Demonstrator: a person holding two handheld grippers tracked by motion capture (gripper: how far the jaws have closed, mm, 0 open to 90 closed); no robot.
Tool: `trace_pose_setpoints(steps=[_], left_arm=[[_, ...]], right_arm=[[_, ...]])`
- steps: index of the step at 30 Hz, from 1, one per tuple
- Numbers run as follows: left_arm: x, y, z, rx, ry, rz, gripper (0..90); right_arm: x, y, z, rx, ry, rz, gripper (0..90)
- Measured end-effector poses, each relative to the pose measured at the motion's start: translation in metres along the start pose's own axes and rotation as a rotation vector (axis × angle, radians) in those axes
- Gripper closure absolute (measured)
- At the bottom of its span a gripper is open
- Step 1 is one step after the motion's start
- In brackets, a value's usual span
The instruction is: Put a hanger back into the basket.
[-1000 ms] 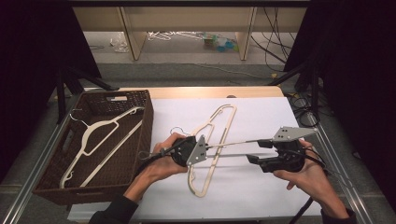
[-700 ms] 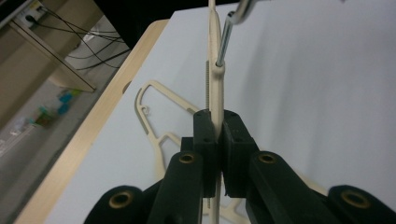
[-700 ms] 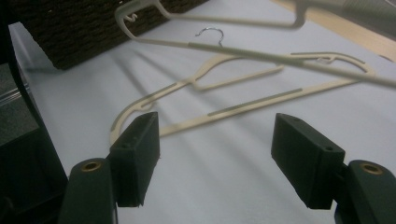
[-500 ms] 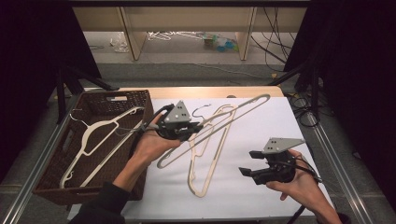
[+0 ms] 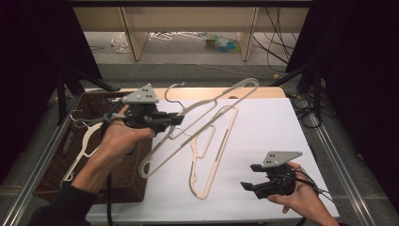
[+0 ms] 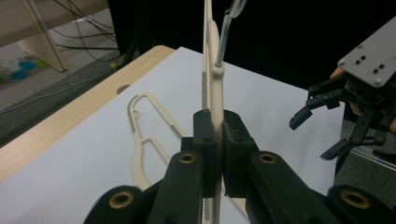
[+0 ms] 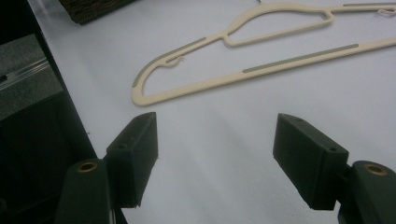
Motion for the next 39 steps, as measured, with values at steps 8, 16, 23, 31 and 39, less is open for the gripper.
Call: trace_pose_setpoints(steps=[8, 16, 23, 31, 39], left_arm=[[0.032, 0.052, 0.001, -0.046, 0.089, 0.056, 85.8], [0.063, 0.084, -0.015, -0.035, 0.121, 0.141, 85.8], [0.091, 0.096, -0.053, -0.015, 0.168, 0.204, 85.8], [0.120, 0.110, -0.094, 0.040, 0.188, 0.286, 85.8], [0.136, 0.126, -0.125, 0.070, 0.217, 0.340, 85.8]], right_arm=[[0.002, -0.007, -0.007, 0.017, -0.003, 0.011, 28.6], [0.003, -0.010, -0.009, 0.025, -0.010, 0.007, 26.4], [0.002, -0.010, -0.011, 0.033, -0.018, 0.008, 24.8], [0.000, -0.011, -0.011, 0.024, -0.015, -0.002, 23.8], [0.001, -0.013, -0.014, 0.038, -0.018, 0.002, 23.9]])
Point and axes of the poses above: each handheld gripper's, and its own axes: y roughly backward along the jaws, z roughly out of its top, x roughly to its left, the point moved 8 cm from there along -y, roughly forward along the jaws, and after that the axes turned 5 degrees about x, right-handed, at the moved point
